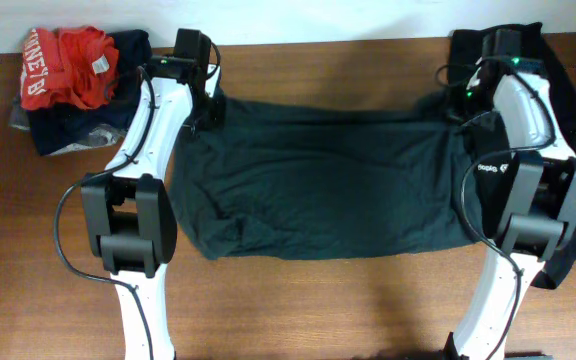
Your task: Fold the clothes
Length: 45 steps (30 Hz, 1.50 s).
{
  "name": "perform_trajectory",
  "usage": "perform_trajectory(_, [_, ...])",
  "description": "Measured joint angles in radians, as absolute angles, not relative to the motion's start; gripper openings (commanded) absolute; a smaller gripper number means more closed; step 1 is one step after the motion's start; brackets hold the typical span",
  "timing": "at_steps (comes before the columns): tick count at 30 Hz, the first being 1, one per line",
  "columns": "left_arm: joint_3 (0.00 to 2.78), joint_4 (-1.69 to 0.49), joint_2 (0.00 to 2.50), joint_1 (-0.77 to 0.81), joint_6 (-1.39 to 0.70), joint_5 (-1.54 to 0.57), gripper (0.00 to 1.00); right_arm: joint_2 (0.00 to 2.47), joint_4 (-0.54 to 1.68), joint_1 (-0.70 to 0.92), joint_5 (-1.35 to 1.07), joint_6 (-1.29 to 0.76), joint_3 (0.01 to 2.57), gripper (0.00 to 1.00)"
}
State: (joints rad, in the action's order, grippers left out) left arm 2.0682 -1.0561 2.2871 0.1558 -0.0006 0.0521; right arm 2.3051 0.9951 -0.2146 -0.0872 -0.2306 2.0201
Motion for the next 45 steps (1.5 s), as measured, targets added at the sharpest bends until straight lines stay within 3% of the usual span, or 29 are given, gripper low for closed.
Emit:
perform_trajectory(8, [2.098, -1.059, 2.287, 0.138, -0.001, 0.052, 0.01, 2.305, 1.063, -0.213, -0.091, -0.224, 2.098, 0.06])
perform_trajectory(11, [2.099, -1.059, 2.287, 0.134, -0.001, 0.052, 0.01, 2.305, 1.071, -0.213, -0.092, -0.228, 2.098, 0.2])
perform_trajectory(13, [2.099, -1.059, 2.287, 0.132, -0.001, 0.054, 0.01, 2.305, 1.07, -0.213, -0.089, -0.225, 2.098, 0.23])
perform_trajectory(14, [2.099, -1.059, 2.287, 0.13, -0.001, 0.056, 0.01, 2.305, 1.07, -0.213, -0.087, -0.22, 2.098, 0.22])
perform_trajectory(17, [2.099, -1.059, 2.287, 0.124, -0.001, 0.057, 0.01, 2.305, 1.07, -0.213, -0.084, -0.22, 2.098, 0.05])
perform_trajectory(23, [2.099, -1.059, 2.287, 0.122, -0.001, 0.06, 0.01, 2.305, 1.093, -0.213, -0.082, -0.213, 2.098, 0.05])
perform_trajectory(24, [2.099, -1.059, 2.287, 0.122, -0.001, 0.06, 0.01, 2.305, 1.098, -0.213, -0.082, -0.213, 2.098, 0.08])
perform_trajectory(27, [2.099, -1.059, 2.287, 0.122, -0.001, 0.06, 0.01, 2.305, 1.108, -0.213, -0.08, -0.215, 2.098, 0.31])
perform_trajectory(29, [2.099, -1.059, 2.287, 0.122, -0.001, 0.06, 0.01, 2.305, 1.106, -0.211, -0.078, -0.213, 2.098, 0.36])
perform_trajectory(45, [2.099, -1.059, 2.287, 0.122, -0.001, 0.06, 0.01, 2.305, 0.923, -0.209, -0.091, -0.277, 1.954, 0.37])
